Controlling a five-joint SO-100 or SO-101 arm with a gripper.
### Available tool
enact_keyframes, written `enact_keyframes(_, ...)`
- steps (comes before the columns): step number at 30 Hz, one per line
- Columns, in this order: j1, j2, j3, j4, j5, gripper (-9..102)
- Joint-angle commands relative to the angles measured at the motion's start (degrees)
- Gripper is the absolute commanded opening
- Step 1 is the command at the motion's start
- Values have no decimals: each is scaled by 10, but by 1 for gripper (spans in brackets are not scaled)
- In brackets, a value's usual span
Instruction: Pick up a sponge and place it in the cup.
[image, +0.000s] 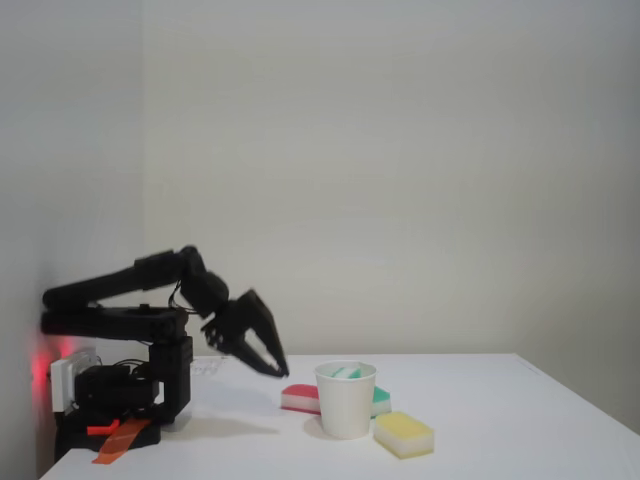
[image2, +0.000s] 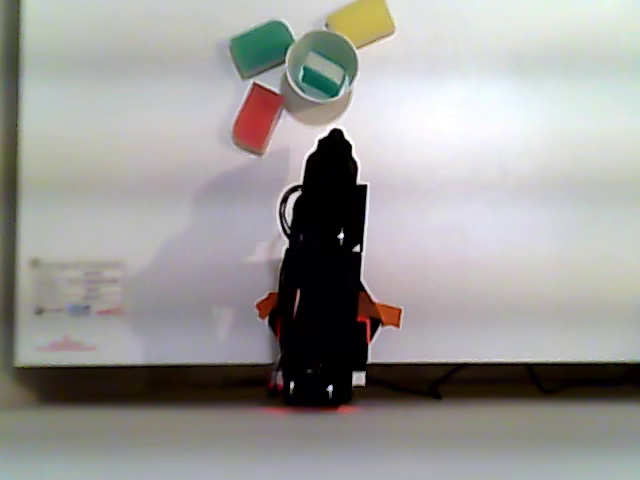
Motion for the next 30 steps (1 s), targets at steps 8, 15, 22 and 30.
enact_keyframes(8,3,81,92,46,-31,0)
enact_keyframes(15,3,81,92,173,-20,0)
enact_keyframes(22,3,81,92,241,-19,0)
enact_keyframes(30,2,81,92,241,-20,1)
